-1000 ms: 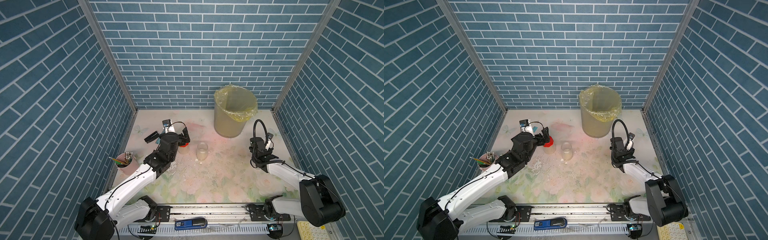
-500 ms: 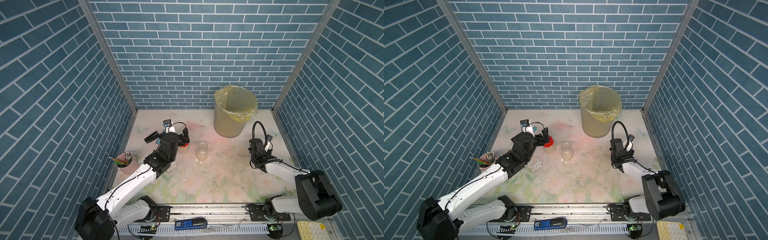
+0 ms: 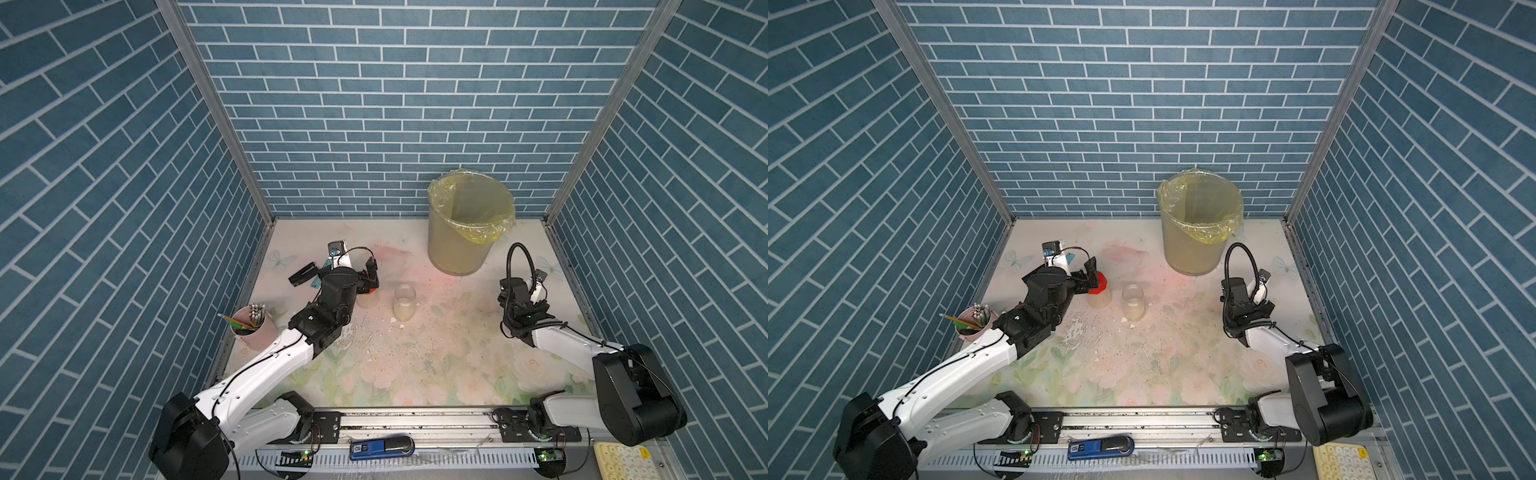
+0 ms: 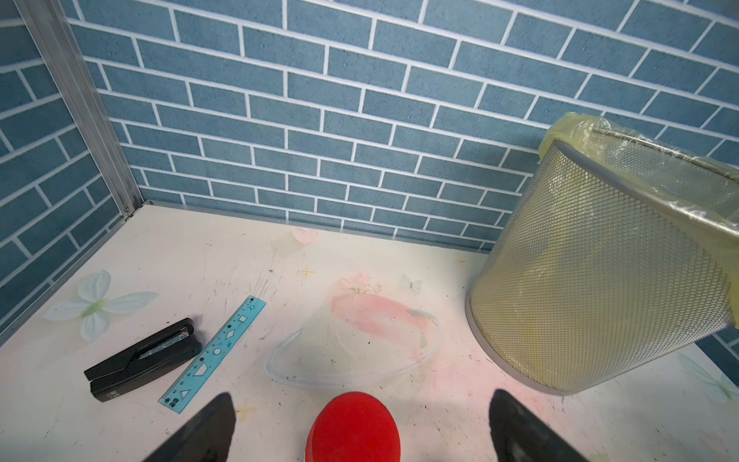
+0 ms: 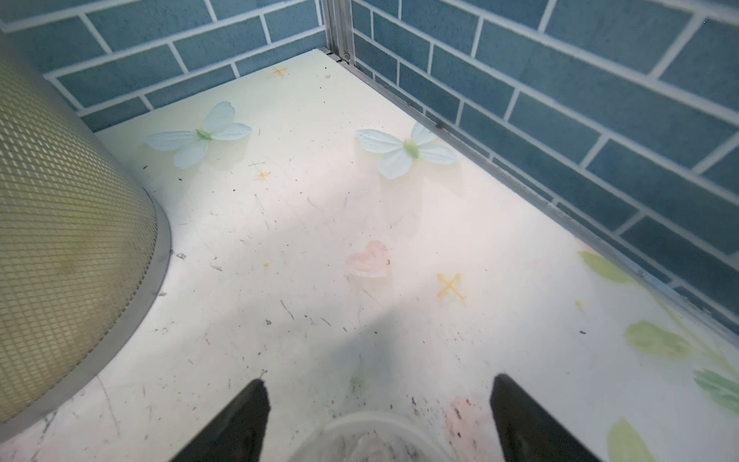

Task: Empty moldy rice from jars
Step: Place the jar at the center of the board, then pick up the jar from the center of the board.

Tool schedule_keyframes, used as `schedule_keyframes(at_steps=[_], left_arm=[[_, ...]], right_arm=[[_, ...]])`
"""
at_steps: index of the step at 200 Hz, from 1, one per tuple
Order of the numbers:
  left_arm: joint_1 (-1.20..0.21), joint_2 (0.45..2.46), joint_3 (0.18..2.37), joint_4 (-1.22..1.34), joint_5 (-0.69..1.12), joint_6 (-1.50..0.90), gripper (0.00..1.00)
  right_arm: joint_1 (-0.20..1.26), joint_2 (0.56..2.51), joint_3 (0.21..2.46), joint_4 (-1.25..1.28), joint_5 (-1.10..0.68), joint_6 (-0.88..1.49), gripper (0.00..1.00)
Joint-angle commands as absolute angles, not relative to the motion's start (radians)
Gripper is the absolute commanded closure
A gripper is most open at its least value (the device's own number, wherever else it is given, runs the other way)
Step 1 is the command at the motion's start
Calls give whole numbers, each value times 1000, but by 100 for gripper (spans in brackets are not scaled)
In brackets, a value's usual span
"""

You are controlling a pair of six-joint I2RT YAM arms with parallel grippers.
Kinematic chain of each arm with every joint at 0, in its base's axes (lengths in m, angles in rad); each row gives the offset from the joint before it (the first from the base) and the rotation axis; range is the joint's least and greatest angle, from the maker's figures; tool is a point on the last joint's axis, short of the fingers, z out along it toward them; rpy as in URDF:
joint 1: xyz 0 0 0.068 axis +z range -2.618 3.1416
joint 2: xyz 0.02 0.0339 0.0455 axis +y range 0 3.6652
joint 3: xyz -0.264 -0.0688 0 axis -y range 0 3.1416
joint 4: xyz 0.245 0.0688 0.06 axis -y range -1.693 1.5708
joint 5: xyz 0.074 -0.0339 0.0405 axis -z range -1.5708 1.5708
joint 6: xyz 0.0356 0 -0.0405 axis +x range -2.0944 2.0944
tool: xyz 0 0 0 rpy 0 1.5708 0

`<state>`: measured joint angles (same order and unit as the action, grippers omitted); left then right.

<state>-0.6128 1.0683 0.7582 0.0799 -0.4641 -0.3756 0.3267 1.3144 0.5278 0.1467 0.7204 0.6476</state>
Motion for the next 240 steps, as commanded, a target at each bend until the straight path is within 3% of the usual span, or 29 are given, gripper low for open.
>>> schedule_keyframes(at_steps=[1,77,131,189,240], left_arm=[[-609,1076,755,81,-477,-363,0],[-609,1073,753,52,-482,-337,0],[-607,1023,741,-27,-590,-370,0],[-606,963,668,-78,-578,-452,0],[-606,863,573,-62,-589,-473,0]], right_arm=[[324,1269,527,112,720,663,5],[396,1058,684,-165,715,489,1],[620,1081,923,-393,474,426,1],[882,1245,871,-48,280,353,2],[953,1467,892,110,194,317,2]])
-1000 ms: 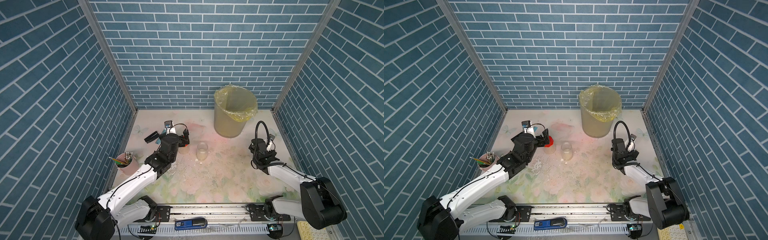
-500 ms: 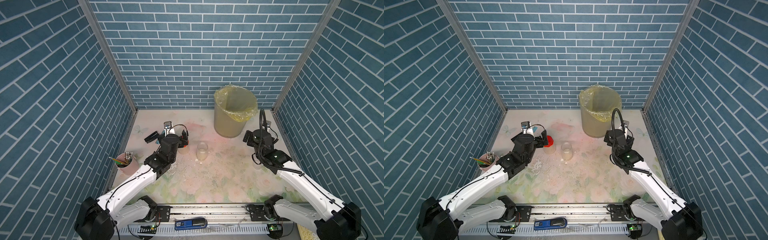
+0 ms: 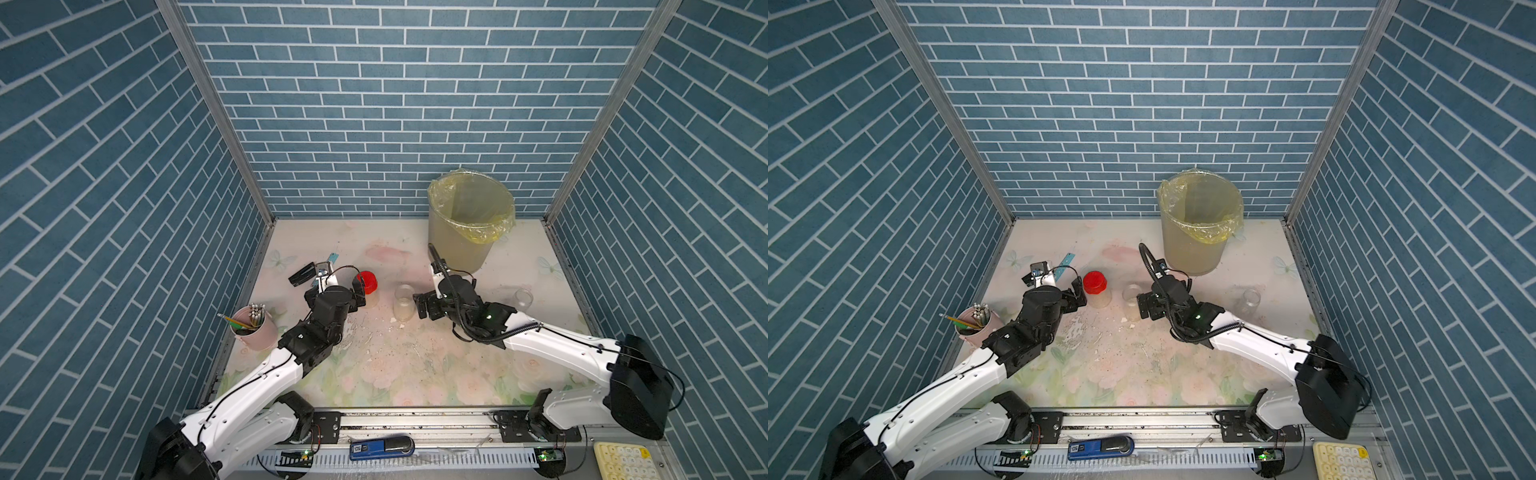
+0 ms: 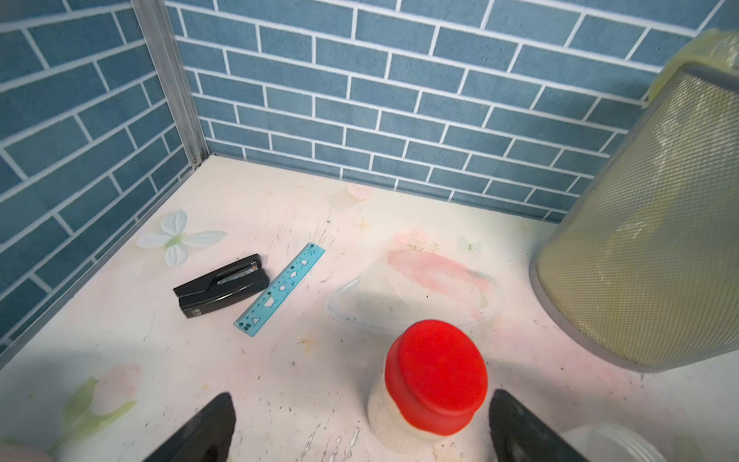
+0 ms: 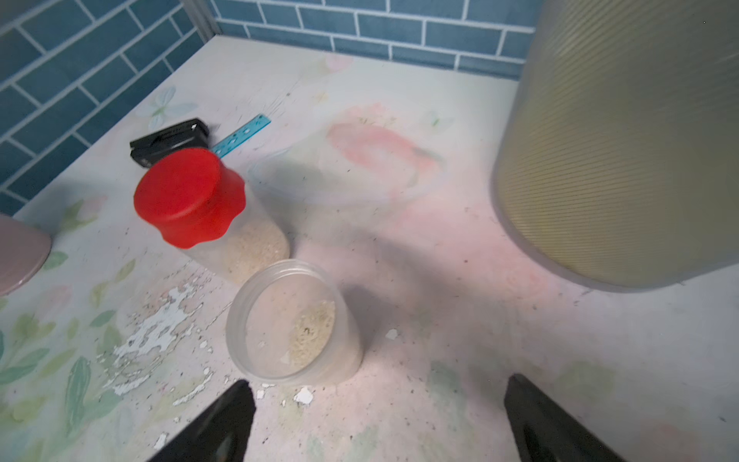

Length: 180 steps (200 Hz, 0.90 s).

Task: Empty moldy rice from jars
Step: Pick up the jar from the center of the board.

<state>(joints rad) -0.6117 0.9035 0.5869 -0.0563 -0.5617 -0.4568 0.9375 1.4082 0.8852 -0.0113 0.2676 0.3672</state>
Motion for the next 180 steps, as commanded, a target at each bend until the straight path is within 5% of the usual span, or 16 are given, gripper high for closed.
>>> schedule_keyframes(at_steps=[1,67,180], left_arm=[[-606,862,573,-63,-590,-473,1],[-606,820,517,-21,-597,-469,0],[-606,794,496,6,-587,-445,0]], right_arm=[[955,1470,892,112,193,317,1],[974,1635,944,195,124,291,1],[974,1789,1022,238,200,311,16]])
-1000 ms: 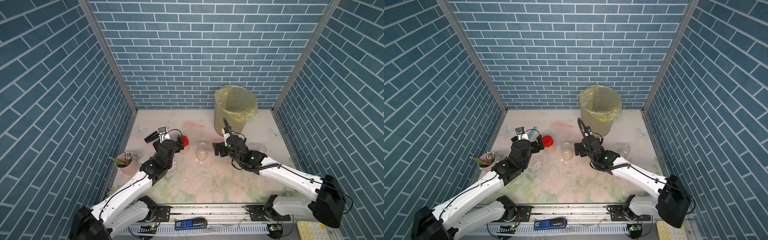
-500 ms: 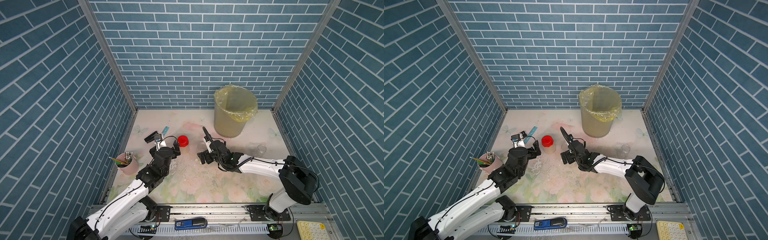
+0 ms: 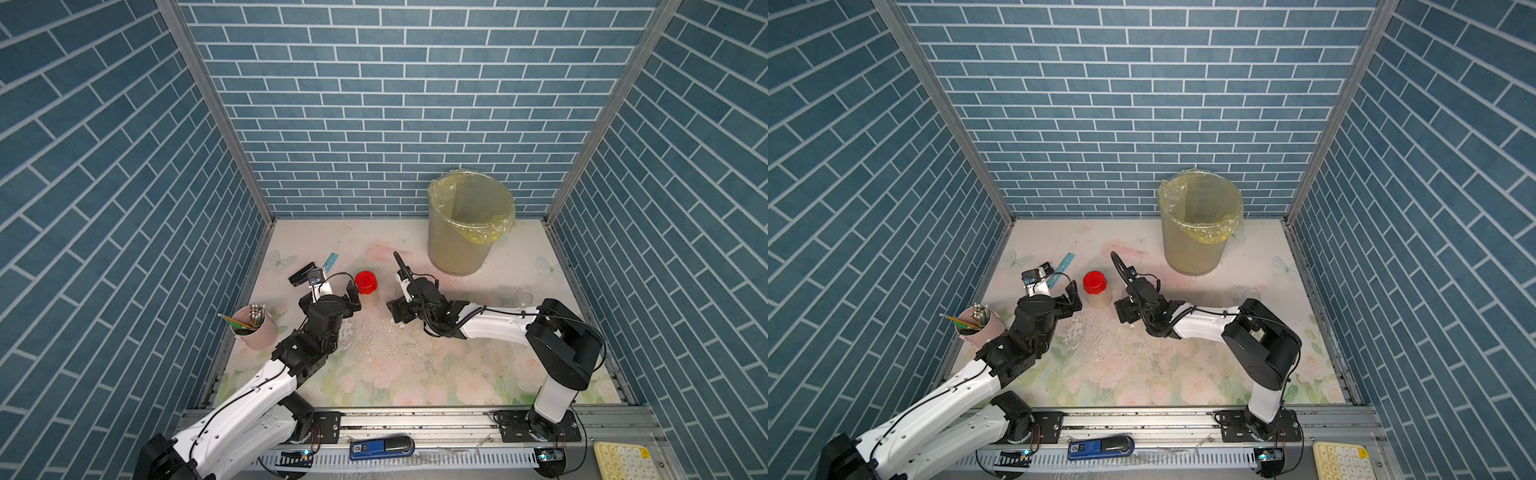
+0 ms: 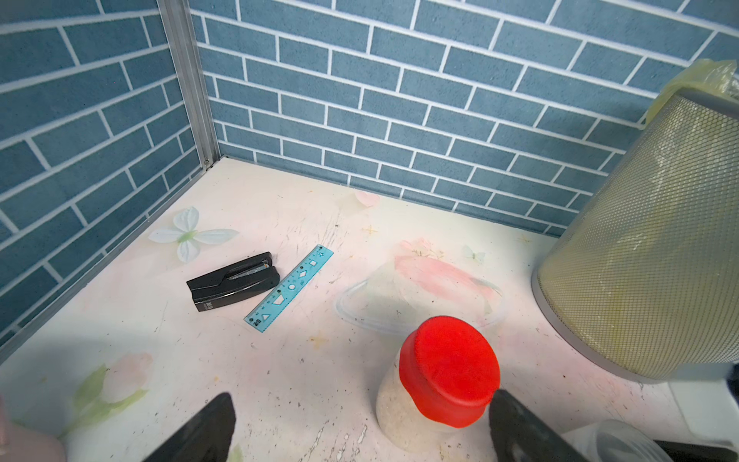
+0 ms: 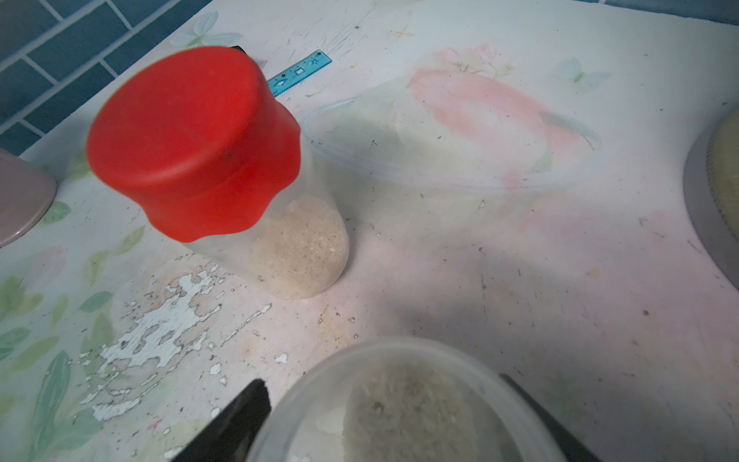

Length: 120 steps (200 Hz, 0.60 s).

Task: Empty moldy rice from jars
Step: Pick up the jar from the center of the board.

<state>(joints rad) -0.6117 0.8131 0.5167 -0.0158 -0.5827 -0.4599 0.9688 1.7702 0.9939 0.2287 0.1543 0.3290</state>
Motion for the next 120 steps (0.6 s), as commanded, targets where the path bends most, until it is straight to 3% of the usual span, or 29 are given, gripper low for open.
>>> schedule_keyframes(at_steps=[1,30,66,89,120], left_arm=[[-606,793,496,8,-587,-445,1],[-606,789,490,20,-596,-433,0],[-606,782,462,93,-587,-407,0],[-606,778,437,156,-551,-391,0],[-606,800,436,249,-469,-342,1]], right_arm=[[973,1789,1021,238,201,313,16],[966,1788,1004,261,212,321,27],[963,1789,1037,206,212,338,57],[960,1772,1053,189,204,345,63],[940,1671,1110,92,194,345,65]])
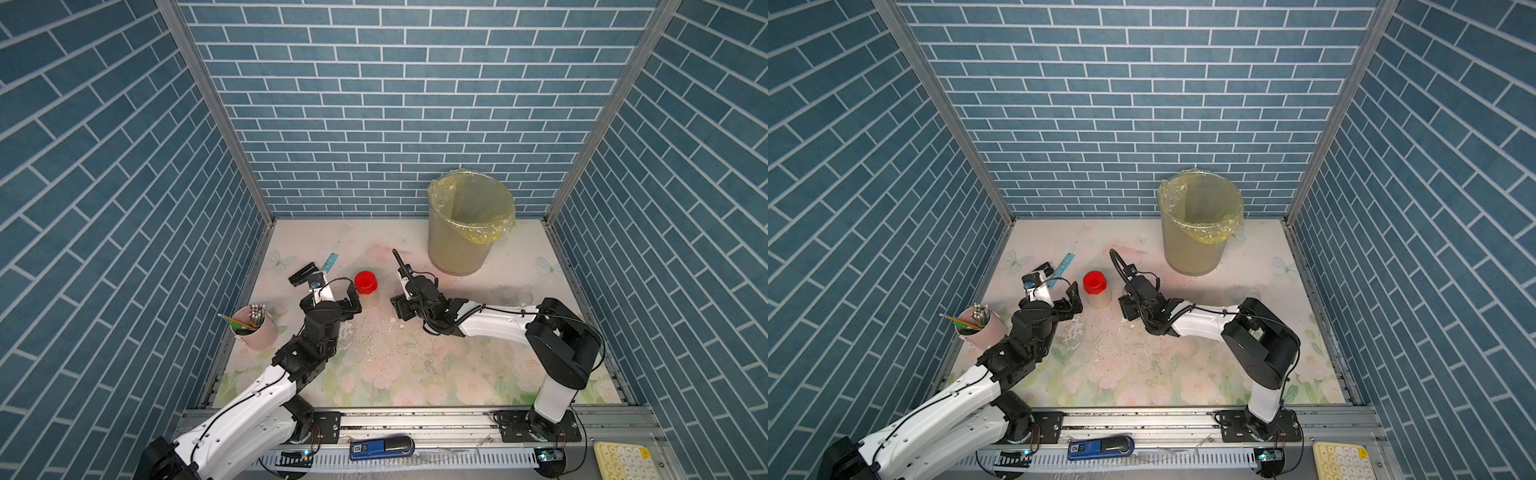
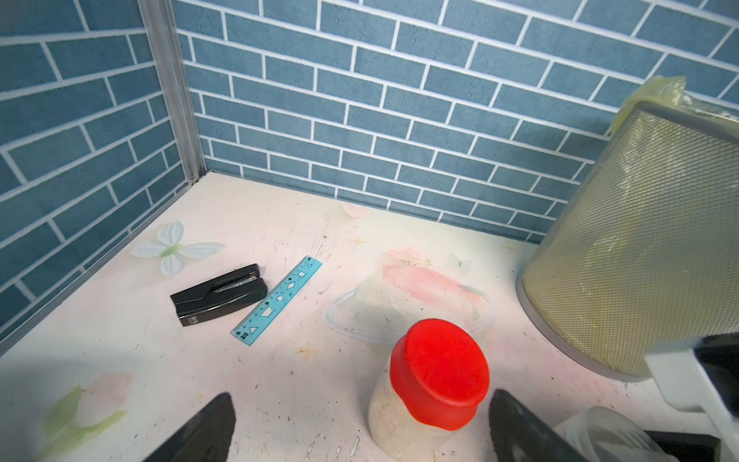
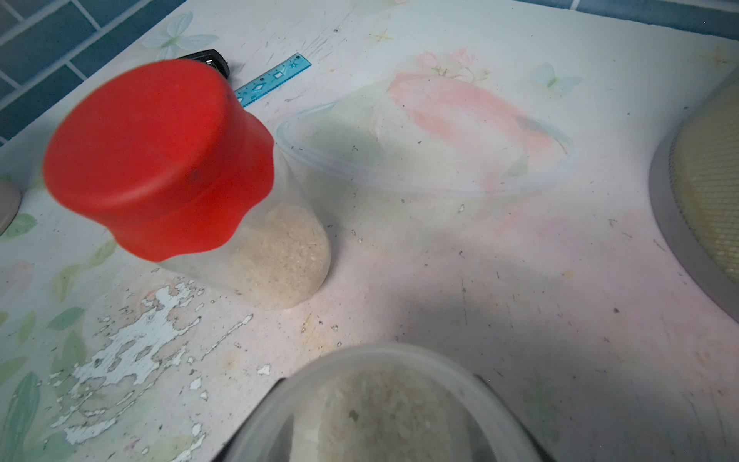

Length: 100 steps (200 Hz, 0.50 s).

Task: Empty moldy rice from jars
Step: Pick up the jar from the center of the board.

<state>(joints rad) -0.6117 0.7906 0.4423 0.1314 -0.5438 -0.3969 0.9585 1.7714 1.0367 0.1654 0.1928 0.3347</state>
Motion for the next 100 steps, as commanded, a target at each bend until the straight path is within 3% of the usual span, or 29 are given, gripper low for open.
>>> schedule_keyframes(at_steps=[1,56,100], left_arm=[[-606,802,436,253,-464,-340,1],[-609,970,459,535,-97,-171,0],[-619,1135,532,699,21,-104,0]], right_arm=[[940,1667,1113,87,193,345,65],[755,1416,1317,-281,9,458,65],[642,1345,1421,-413,-144,535,66]])
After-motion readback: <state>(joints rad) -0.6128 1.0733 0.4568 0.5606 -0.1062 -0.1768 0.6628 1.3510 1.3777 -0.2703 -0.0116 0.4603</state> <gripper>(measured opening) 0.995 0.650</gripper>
